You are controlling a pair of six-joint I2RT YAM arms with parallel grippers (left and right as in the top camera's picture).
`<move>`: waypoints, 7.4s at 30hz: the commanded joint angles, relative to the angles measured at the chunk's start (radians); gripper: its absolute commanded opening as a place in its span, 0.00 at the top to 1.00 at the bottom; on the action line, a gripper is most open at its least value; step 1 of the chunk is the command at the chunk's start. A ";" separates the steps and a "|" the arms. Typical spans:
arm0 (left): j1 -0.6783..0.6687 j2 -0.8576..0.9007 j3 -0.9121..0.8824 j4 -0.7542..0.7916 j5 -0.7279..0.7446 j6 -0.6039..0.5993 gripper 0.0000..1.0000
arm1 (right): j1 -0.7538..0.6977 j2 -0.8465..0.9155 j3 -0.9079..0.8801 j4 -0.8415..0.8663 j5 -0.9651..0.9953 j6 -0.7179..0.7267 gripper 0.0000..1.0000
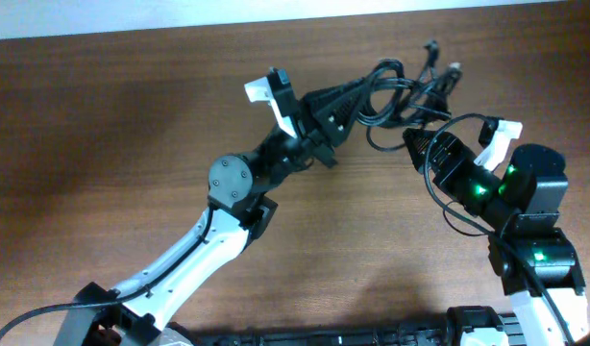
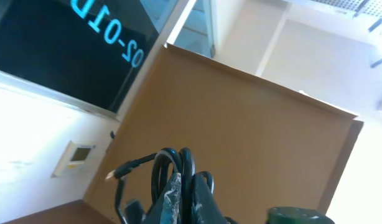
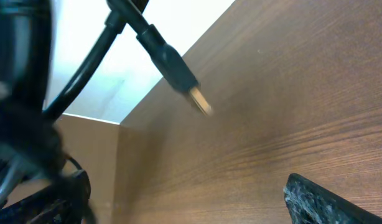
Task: Untangle cables
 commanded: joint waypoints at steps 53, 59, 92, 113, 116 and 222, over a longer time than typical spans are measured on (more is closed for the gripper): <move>0.122 -0.021 0.005 -0.415 0.158 0.033 1.00 | -0.006 -0.169 0.017 -0.062 0.128 -0.429 0.01; 0.122 -0.021 0.005 -0.558 0.170 -0.035 1.00 | -0.006 -0.171 0.017 -0.078 0.127 -0.619 0.01; 0.127 -0.021 0.052 -0.462 0.323 -0.279 1.00 | -0.006 -0.048 0.017 0.168 0.128 -1.139 0.01; 0.080 -0.021 0.052 -0.429 0.300 -0.283 1.00 | -0.006 -0.003 0.016 0.254 0.177 -1.139 0.01; 0.080 -0.021 0.052 -0.428 0.300 -0.283 1.00 | -0.006 0.008 0.017 0.281 0.185 -1.139 0.01; 0.044 -0.021 0.052 -0.423 0.308 -0.261 1.00 | -0.005 0.116 0.016 0.377 0.085 -1.321 0.01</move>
